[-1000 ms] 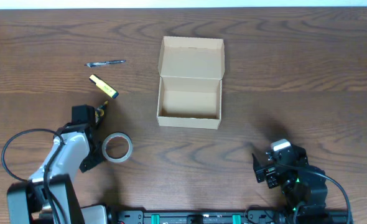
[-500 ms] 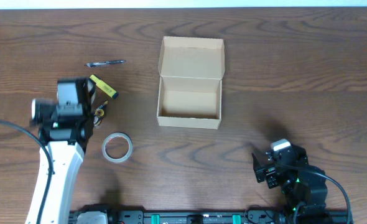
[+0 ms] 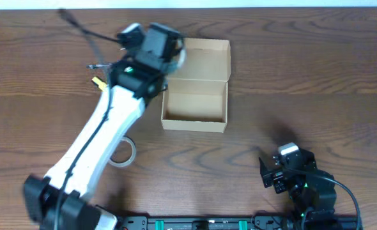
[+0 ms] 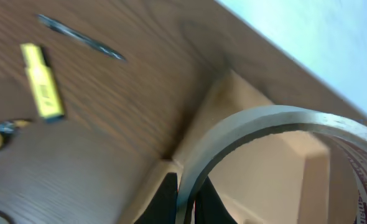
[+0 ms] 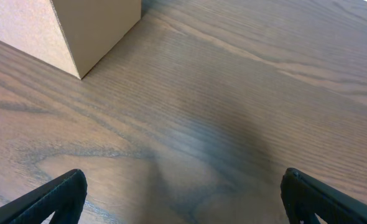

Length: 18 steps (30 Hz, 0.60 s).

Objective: Pack container
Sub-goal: 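Carry the tape roll into the box and release it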

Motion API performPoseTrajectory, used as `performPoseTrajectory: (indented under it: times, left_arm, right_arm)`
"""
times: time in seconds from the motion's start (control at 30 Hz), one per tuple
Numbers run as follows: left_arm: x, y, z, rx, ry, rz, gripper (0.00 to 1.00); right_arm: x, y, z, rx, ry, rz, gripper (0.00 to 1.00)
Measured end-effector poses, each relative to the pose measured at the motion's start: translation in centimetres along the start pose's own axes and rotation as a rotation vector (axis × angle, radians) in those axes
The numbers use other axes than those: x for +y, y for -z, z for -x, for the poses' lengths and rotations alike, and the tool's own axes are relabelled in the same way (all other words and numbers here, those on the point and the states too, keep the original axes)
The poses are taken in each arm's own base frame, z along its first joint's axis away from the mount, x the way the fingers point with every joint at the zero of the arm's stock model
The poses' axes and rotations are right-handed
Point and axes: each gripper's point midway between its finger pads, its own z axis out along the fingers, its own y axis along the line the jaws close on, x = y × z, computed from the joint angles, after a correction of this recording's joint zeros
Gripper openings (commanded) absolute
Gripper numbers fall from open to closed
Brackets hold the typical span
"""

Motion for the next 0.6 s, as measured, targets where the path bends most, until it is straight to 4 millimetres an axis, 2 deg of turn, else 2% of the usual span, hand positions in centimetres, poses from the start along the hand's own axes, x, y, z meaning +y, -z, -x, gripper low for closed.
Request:
performPoseTrajectory:
  times: [0.1, 0.23, 0.43, 0.53, 0.6]
  left_arm:
    - [-2.1, -1.4, -2.4, 0.070, -0.049, -0.025, 0.06]
    - [-2.9, -3.3, -5.8, 0.179, -0.086, -0.029, 0.06]
    - [-3.1, -5.3, -9.7, 0.289, -0.108, -0.002, 0.06]
    - [-2.4, -5.9, -12.2, 0.354, -0.112, 0.051, 0.06]
    - [-2.1, -6.0, -13.0, 0.373, -0.106, 0.071, 0.06]
  right_arm:
    - [0.0, 0.0, 0.0, 0.000, 0.000, 0.000, 0.99]
    - [0.0, 0.0, 0.0, 0.000, 0.000, 0.000, 0.99]
    - [0.0, 0.0, 0.0, 0.000, 0.000, 0.000, 0.99]
    - [0.0, 0.0, 0.0, 0.000, 0.000, 0.000, 0.99]
    - [0.0, 0.0, 0.0, 0.000, 0.000, 0.000, 0.99]
